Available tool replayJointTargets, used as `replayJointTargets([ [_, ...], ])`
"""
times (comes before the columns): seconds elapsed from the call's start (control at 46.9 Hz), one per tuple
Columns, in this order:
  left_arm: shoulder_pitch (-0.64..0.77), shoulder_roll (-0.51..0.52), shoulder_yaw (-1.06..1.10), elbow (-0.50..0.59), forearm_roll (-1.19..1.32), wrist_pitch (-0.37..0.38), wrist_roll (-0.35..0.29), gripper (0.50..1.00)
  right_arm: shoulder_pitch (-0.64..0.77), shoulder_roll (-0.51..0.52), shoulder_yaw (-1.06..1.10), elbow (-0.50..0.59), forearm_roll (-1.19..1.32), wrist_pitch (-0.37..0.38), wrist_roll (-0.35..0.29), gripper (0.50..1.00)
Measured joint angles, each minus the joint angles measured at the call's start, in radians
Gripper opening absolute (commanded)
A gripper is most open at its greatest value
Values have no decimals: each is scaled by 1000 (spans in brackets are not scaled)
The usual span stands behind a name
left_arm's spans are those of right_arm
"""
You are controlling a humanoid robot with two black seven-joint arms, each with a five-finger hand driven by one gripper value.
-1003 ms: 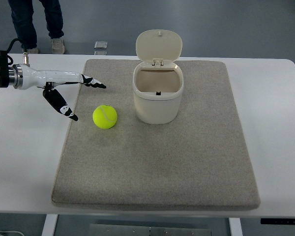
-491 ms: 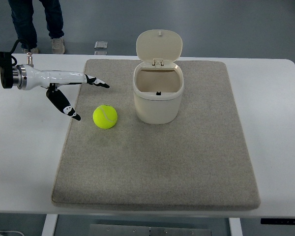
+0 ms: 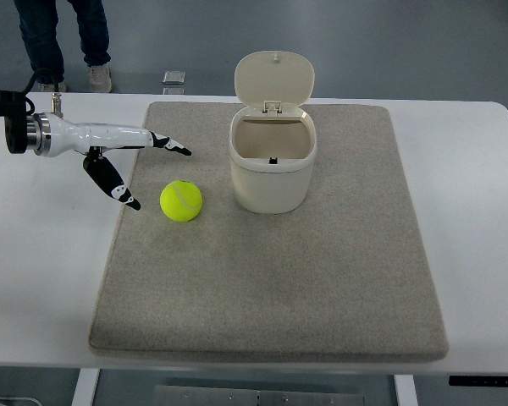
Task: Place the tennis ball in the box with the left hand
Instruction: 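Open the left hand fingers and position them above the tennis ball, then lower the left hand around the tennis ball and close the fingers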
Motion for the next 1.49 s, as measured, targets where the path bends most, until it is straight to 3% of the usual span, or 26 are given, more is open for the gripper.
replayJointTargets([
  [0.854,2,-94,32,-40,300,59,0,971,0,0,0,0,0,0,0,938],
  [1.046,3,-119,56,-32,306,80,2,934,0,0,0,0,0,0,0,938],
  [1.302,3,-123,57,-27,337,83,2,823,0,0,0,0,0,0,0,938],
  [1.494,0,-125,56,-8,343,86,5,771,0,0,0,0,0,0,0,938],
])
